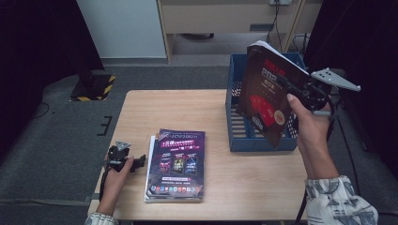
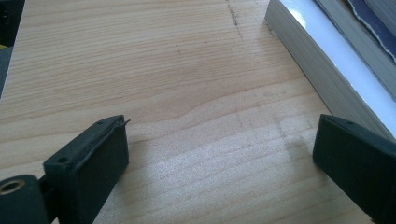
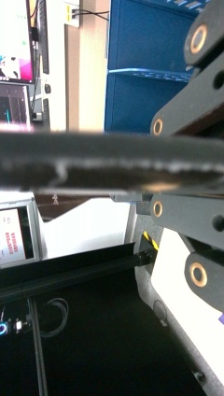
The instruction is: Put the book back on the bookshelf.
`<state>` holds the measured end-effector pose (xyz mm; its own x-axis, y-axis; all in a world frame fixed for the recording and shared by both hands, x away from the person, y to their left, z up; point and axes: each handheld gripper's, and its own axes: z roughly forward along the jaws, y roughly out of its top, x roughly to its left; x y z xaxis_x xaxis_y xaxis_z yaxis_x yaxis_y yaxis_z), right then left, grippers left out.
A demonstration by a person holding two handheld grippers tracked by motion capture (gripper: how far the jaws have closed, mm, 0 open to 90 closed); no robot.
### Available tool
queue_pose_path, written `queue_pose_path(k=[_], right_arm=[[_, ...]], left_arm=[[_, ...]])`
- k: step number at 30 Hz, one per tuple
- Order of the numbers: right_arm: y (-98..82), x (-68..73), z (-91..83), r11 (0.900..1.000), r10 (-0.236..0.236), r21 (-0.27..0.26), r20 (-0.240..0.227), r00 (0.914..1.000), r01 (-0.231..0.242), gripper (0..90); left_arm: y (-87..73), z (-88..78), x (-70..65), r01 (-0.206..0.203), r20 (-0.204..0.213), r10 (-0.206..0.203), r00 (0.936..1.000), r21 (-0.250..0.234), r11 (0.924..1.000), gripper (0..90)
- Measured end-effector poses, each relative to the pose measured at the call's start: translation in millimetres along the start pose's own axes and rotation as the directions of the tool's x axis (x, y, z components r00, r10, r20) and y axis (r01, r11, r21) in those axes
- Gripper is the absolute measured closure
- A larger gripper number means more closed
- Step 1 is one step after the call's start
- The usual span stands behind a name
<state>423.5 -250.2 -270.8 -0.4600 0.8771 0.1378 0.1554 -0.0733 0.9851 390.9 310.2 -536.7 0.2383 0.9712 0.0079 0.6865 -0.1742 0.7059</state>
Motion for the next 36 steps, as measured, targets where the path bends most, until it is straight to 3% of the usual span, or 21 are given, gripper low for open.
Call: queue_pose_path(k=[12,21,36], right_arm=[[-3.9,8.4,35.5,1.000,0.009,0.016,0.080,0.9967,-0.011,86.2],[-6.9,14.8,58.3,0.999,-0.029,0.018,0.142,0.9894,0.027,86.2],[-37.7,16.5,95.4,1.000,-0.021,-0.003,0.178,0.9837,0.021,86.2]], left_arm=[[0.0,-0.1,0.0,-0.004,0.003,0.004,1.0000,0.001,1.0000,3.0],[0.1,0.2,-0.6,-0.004,0.004,0.004,1.0000,0.000,1.0000,2.9],[0.4,0.3,-1.2,-0.009,0.007,0.009,0.9999,0.002,1.0000,2.5]])
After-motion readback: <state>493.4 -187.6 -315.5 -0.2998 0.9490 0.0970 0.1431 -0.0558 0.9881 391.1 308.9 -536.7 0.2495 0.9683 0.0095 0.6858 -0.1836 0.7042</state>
